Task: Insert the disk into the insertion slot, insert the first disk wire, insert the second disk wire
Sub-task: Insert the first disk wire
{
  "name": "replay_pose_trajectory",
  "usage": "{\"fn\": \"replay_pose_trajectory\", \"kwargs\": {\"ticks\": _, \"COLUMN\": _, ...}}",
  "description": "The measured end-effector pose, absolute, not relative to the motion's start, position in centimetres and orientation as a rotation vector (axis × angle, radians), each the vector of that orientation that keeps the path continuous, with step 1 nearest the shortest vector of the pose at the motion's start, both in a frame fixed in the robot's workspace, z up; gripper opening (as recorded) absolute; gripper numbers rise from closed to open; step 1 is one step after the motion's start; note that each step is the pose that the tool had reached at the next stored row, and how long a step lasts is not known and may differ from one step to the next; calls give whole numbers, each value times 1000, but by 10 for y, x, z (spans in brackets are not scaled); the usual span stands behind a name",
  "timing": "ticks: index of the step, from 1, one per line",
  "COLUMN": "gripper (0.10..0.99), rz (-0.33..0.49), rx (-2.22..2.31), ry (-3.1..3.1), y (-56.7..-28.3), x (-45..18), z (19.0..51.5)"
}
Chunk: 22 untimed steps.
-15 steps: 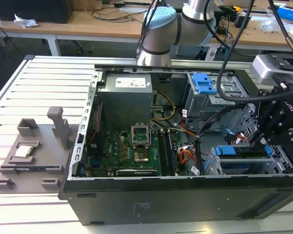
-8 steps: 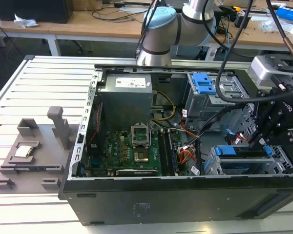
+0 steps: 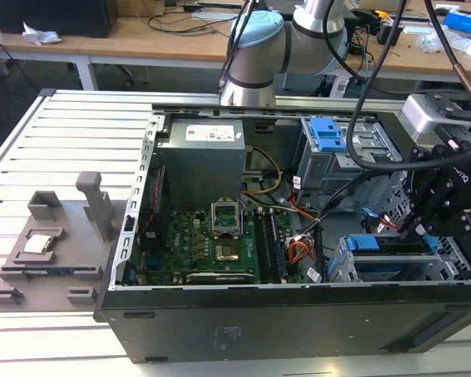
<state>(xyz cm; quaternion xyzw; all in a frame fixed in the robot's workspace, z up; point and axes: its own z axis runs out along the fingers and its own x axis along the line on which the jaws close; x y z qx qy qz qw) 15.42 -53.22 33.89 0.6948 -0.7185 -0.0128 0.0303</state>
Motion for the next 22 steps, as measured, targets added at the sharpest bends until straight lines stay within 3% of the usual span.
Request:
{"fn": "replay_pose_trajectory", "kwargs": {"ticks": 7, "gripper": 169, "rz": -39, "rx": 2142, "ry": -2215, "y": -532, "x": 154, "z": 336}}
{"fn": "replay_pose_trajectory", "kwargs": {"ticks": 9, "gripper": 243, "rz": -40, "rx": 2142, "ry": -2215, "y": -532, "x": 154, "z": 335}}
{"fn": "replay_pose_trajectory", "kwargs": {"ticks": 22, "gripper": 243, "rz": -39, "rx": 2142, "ry": -2215, "y": -532, "x": 154, "z": 364}}
